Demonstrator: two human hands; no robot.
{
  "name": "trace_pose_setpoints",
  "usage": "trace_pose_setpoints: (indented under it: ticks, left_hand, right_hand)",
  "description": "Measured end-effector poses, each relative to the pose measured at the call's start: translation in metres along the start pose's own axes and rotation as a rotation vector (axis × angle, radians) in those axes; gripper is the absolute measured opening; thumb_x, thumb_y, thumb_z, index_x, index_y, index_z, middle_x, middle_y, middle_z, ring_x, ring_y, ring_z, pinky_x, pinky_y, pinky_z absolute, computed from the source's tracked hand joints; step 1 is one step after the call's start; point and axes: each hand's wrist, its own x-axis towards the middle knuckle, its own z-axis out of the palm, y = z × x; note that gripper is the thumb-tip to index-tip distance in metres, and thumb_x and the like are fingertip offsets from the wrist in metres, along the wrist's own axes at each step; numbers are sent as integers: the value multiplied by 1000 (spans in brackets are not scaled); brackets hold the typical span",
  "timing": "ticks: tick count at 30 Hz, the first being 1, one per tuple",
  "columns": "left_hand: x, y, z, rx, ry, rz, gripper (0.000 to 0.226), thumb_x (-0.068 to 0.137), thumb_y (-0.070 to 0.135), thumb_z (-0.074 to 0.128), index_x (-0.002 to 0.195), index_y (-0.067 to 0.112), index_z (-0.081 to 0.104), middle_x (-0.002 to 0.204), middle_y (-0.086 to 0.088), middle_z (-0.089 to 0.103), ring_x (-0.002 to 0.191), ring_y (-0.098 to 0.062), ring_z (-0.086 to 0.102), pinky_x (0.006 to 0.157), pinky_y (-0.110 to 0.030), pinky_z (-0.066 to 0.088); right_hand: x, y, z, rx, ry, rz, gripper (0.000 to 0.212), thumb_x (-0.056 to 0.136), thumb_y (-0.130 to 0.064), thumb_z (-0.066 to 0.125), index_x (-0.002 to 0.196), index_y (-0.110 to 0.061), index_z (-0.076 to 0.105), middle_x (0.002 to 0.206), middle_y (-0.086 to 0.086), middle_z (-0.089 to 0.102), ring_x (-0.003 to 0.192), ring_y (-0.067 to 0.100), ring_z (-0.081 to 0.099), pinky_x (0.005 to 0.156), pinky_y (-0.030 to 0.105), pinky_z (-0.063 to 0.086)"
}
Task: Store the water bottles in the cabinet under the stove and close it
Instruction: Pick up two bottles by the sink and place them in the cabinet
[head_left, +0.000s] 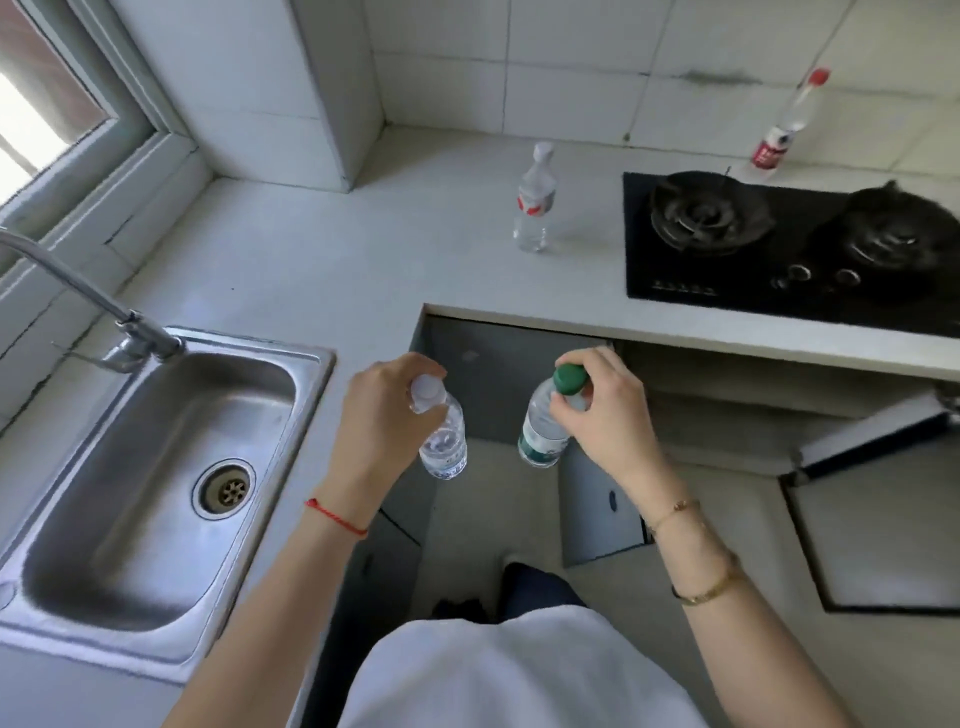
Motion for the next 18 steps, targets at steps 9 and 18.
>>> trace_pose_setpoints:
  ticks: [9,18]
  left_hand:
    - [-16,66,69,-62,-178,216,32,67,10,80,96,22,72,89,8,73,75,-15,67,73,-37,58]
    - [-23,159,156,-41,-196,288,29,72,7,78,99,18,73,90,2,74,76,-17,66,72,-34,58]
  right_hand:
    - [-69,50,-66,-78,156,128,24,79,-12,71,102,-13,61,101,-1,56,82,14,55,71,23,47]
    - [-83,145,-141,-87,190,150,24,80,-10,72,101,-14,60,99,-3,56,76,9,50,66,9,38]
